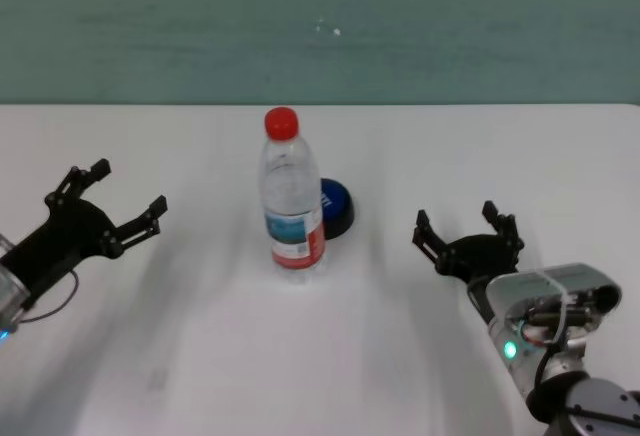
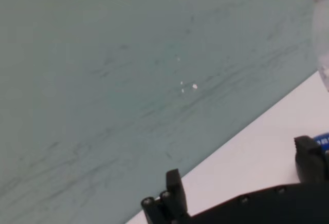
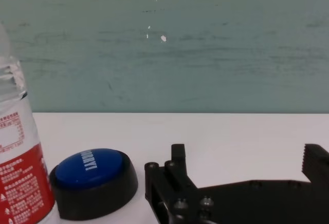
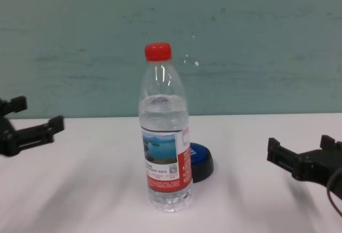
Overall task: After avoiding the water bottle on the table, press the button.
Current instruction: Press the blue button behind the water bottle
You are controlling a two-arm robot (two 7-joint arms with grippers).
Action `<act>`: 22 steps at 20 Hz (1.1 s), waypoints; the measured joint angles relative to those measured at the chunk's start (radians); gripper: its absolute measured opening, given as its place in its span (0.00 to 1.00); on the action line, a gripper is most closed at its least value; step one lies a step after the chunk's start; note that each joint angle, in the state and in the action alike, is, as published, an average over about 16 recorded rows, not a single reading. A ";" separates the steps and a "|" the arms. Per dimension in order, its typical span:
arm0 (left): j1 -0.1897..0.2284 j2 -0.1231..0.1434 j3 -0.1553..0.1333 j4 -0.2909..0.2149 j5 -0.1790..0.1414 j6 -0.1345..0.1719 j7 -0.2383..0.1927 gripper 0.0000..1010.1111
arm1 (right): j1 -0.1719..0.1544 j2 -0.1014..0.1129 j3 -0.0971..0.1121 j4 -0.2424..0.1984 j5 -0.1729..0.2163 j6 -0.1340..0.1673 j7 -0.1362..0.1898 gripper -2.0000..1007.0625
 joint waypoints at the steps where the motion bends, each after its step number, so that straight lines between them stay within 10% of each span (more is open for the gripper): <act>1: -0.022 -0.006 0.010 0.019 0.004 -0.002 0.000 0.99 | 0.000 0.000 0.000 0.000 0.000 0.000 0.000 1.00; 22: -0.386 -0.155 0.189 0.409 0.071 -0.027 -0.013 0.99 | 0.000 0.000 0.000 0.000 0.000 0.000 0.000 1.00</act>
